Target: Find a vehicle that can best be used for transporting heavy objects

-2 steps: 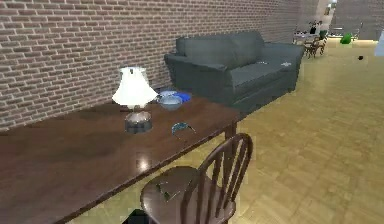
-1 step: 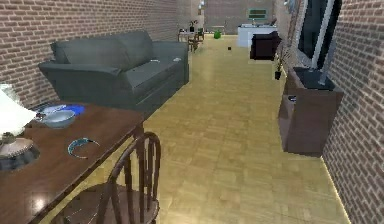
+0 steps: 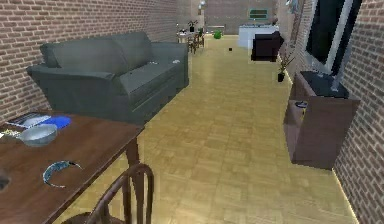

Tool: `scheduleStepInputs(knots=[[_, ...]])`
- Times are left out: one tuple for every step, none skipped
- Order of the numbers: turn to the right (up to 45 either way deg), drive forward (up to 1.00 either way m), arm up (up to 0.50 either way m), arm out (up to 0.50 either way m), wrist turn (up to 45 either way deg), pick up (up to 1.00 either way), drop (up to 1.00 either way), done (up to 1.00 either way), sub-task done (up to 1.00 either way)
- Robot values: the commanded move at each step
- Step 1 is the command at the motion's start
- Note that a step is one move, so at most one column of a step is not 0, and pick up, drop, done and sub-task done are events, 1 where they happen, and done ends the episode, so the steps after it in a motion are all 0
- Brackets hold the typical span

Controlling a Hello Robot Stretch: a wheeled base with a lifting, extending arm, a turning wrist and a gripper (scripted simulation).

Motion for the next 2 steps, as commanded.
scheduleStepInputs(knots=[[45.0,0.0,0.0,0.0,0.0,0.0,0.0,0.0,0.0],[45.0,0.0,0.0,0.0,0.0,0.0,0.0,0.0,0.0]])
